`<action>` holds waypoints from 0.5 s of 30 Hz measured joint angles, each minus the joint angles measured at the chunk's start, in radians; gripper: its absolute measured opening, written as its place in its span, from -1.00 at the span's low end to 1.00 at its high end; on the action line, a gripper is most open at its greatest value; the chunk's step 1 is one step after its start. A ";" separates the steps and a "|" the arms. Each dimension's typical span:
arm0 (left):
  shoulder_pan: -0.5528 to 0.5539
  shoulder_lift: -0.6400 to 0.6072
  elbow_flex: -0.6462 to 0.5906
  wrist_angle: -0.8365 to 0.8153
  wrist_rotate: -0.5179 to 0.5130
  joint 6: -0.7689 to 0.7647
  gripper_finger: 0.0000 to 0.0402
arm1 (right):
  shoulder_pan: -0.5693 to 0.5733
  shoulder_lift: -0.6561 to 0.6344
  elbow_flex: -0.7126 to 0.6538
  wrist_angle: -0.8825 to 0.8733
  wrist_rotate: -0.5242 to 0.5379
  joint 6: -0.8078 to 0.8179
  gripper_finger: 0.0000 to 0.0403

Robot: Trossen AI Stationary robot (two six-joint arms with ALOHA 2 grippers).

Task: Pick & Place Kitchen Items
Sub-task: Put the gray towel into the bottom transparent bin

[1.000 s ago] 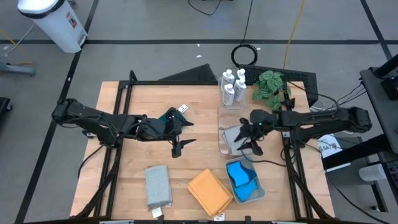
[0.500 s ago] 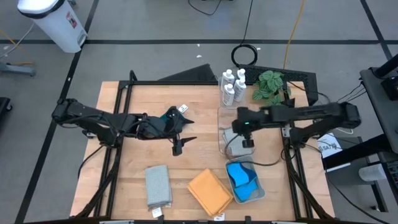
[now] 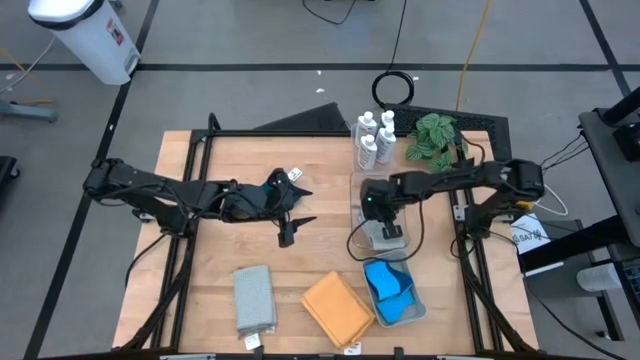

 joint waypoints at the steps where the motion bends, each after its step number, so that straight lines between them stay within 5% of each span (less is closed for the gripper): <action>1: 0.000 0.000 0.000 0.000 0.000 0.000 0.46 | -0.004 0.003 0.000 0.002 -0.007 -0.007 -1.00; 15: 0.000 0.000 0.000 -0.003 0.003 -0.013 0.46 | -0.129 0.030 -0.001 0.028 -0.007 -0.041 -1.00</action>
